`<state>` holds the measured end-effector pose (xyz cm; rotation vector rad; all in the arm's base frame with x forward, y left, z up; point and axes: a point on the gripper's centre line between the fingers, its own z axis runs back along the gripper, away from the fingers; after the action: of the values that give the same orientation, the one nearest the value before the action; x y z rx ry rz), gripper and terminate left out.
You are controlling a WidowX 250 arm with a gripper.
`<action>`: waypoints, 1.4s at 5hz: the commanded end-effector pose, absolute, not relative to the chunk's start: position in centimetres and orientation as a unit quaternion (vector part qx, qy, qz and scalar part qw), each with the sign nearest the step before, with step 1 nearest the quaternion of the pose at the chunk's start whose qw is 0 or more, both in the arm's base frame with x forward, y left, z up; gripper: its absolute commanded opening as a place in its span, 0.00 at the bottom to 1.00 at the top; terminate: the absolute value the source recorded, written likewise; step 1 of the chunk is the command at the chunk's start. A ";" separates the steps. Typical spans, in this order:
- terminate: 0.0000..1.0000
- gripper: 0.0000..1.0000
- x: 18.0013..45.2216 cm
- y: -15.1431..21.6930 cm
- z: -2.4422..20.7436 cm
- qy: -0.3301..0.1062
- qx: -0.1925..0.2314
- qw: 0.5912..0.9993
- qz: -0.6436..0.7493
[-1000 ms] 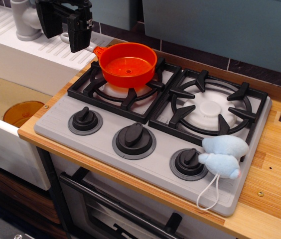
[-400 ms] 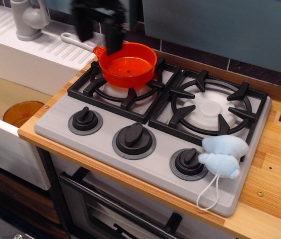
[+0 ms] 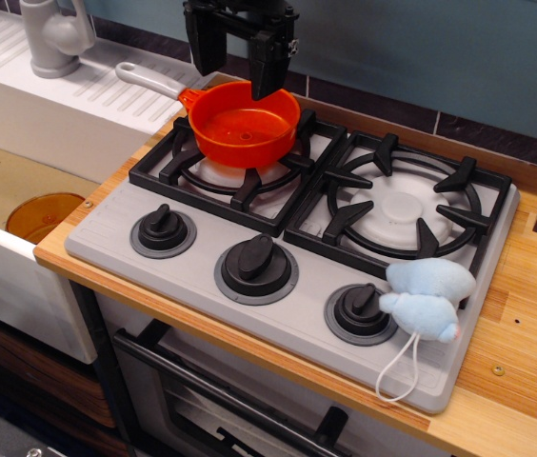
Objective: End effector reaching pot or pan
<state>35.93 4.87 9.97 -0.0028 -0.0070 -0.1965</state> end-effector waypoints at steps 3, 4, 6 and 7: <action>0.00 1.00 36.8 2.7 7.9 -0.054 0.018 0.995 -0.084; 0.00 1.00 36.6 2.1 6.9 -0.058 0.021 0.995 -0.082; 0.00 1.00 37.6 2.2 5.0 -0.063 0.006 0.992 -0.107; 0.00 1.00 37.6 2.2 5.0 -0.063 0.006 0.992 -0.107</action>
<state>36.83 1.95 3.85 0.0056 -0.0864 -0.2195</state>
